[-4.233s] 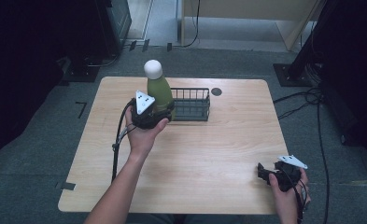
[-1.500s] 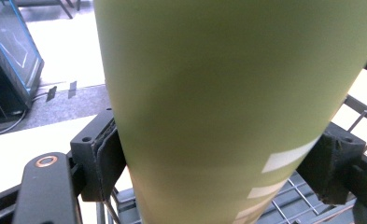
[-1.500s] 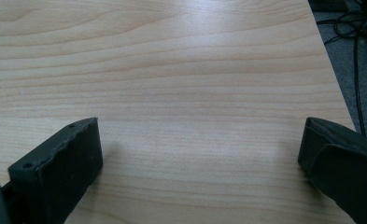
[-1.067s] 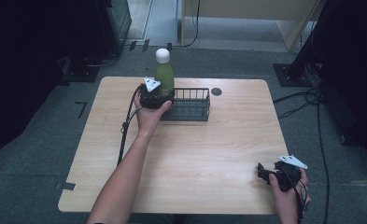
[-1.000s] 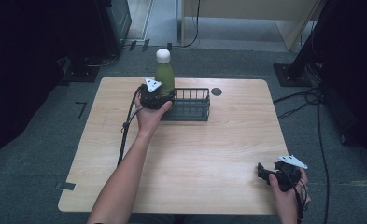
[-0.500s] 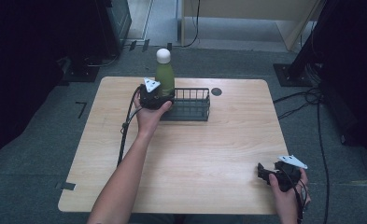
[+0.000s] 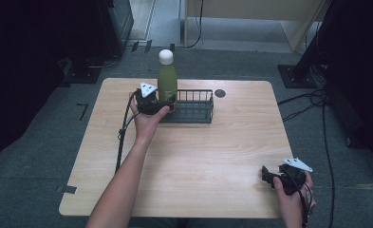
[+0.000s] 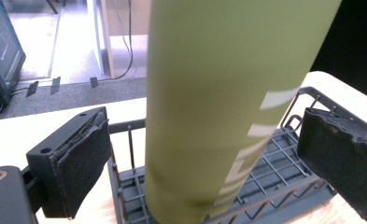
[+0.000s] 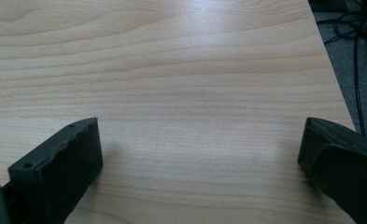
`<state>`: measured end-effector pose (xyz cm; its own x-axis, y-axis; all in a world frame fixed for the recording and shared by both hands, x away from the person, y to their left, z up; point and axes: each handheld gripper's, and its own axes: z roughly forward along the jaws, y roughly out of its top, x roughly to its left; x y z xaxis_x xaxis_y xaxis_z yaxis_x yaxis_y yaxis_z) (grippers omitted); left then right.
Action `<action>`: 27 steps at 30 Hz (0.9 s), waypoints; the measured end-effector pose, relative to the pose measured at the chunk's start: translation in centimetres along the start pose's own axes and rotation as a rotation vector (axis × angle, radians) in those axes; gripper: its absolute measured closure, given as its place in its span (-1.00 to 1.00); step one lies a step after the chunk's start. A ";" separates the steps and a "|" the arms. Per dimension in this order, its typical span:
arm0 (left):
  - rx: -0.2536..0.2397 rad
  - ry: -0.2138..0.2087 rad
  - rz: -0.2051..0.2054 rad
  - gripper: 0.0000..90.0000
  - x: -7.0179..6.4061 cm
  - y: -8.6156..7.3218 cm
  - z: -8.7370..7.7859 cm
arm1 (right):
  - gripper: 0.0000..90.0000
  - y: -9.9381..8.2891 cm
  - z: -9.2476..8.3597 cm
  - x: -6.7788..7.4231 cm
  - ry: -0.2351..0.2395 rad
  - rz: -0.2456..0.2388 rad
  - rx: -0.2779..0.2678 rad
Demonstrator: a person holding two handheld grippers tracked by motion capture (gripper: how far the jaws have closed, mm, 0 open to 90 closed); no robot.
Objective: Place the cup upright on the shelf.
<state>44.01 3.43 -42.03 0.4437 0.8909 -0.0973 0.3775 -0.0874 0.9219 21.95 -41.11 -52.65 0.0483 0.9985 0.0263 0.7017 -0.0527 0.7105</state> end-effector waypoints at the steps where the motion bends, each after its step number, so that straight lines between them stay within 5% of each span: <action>1: -0.002 -0.004 0.003 -0.92 0.0 0.0 -0.3 | -1.00 0.0 0.0 0.0 0.000 0.000 0.000; 14: -0.021 -0.050 0.021 -0.97 -0.3 -0.6 -3.2 | -1.00 0.0 0.0 0.0 0.000 0.000 0.001; 27: -0.016 -0.043 0.030 -0.97 0.8 -2.3 -6.1 | -1.00 0.0 0.0 0.0 0.000 0.000 0.000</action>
<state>38.51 7.04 -41.92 0.4894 0.8678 -0.0857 0.3512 -0.1061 0.9303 21.95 -41.11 -52.65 0.0482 0.9985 0.0260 0.7020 -0.0524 0.7102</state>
